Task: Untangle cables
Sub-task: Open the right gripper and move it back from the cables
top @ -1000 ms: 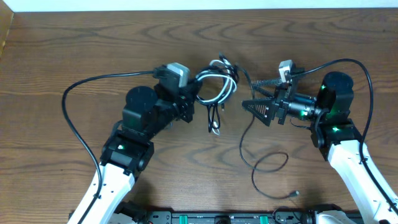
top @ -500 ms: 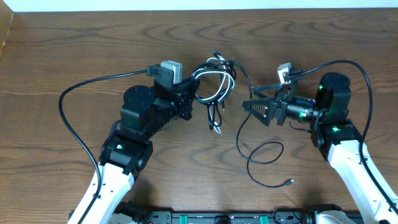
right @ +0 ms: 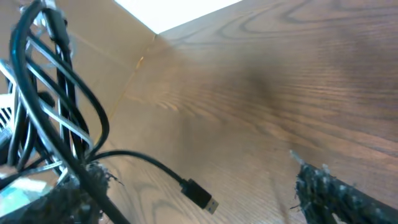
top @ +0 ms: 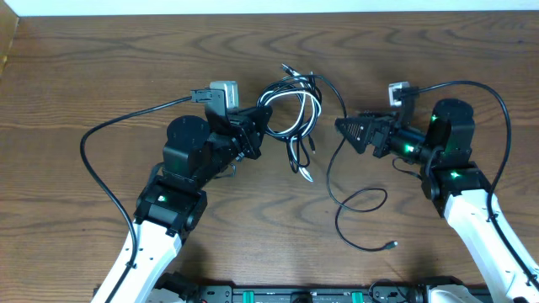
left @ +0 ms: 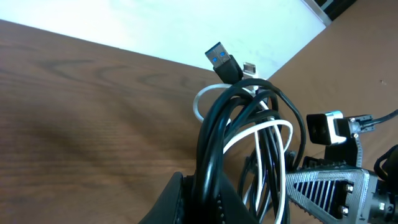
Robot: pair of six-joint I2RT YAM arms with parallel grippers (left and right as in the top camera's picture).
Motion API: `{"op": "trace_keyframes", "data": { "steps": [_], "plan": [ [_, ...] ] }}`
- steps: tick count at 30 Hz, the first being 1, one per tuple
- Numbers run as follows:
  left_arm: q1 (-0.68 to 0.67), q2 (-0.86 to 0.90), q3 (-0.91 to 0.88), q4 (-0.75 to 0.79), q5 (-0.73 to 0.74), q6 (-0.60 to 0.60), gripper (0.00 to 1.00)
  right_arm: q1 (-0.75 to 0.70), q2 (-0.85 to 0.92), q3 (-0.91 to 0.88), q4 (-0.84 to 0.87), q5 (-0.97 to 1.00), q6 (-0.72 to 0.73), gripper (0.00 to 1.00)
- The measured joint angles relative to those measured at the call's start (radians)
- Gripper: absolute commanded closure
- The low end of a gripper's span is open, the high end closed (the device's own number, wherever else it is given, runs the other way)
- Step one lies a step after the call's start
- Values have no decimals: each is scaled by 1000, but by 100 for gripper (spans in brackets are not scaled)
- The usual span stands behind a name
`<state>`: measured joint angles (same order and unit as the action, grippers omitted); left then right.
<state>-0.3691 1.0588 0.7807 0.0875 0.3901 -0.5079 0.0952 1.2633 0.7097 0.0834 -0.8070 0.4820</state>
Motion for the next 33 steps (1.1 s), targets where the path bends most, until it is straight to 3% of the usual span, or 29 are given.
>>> {"op": "trace_keyframes", "data": {
  "steps": [6,13,26,33],
  "plan": [
    [0,0,0,3,-13,-21,93,0,0,0,85,-92,-18,2],
    [1,0,0,-2,-125,-24,93,-3,0,0,98,-224,-100,6],
    [13,0,0,-10,-262,-135,92,21,0,0,190,-315,-59,5],
    [13,0,0,-10,-262,-224,93,31,0,0,114,-208,-41,11]
  ]
}}
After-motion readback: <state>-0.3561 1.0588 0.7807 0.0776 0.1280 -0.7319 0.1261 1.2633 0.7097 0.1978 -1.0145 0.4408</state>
